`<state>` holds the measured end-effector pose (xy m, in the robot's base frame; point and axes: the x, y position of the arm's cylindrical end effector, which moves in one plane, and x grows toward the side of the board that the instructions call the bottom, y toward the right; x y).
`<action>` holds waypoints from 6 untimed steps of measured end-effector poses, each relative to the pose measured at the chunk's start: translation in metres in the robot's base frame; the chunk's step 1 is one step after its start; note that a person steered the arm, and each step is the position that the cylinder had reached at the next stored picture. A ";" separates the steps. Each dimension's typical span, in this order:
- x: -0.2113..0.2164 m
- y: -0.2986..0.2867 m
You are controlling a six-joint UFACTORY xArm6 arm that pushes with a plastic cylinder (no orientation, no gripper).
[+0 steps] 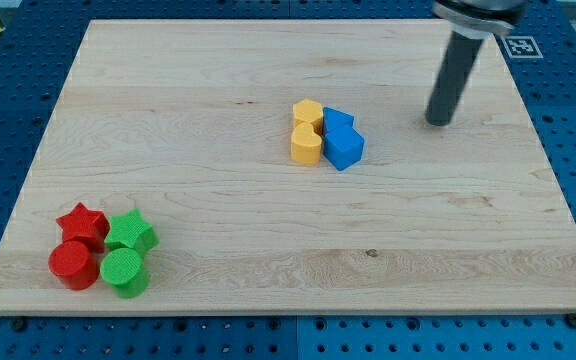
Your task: Move your arm down a bit
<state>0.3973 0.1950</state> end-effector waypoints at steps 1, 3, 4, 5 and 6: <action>0.045 0.017; 0.061 0.018; 0.063 0.018; 0.081 0.019; 0.116 0.025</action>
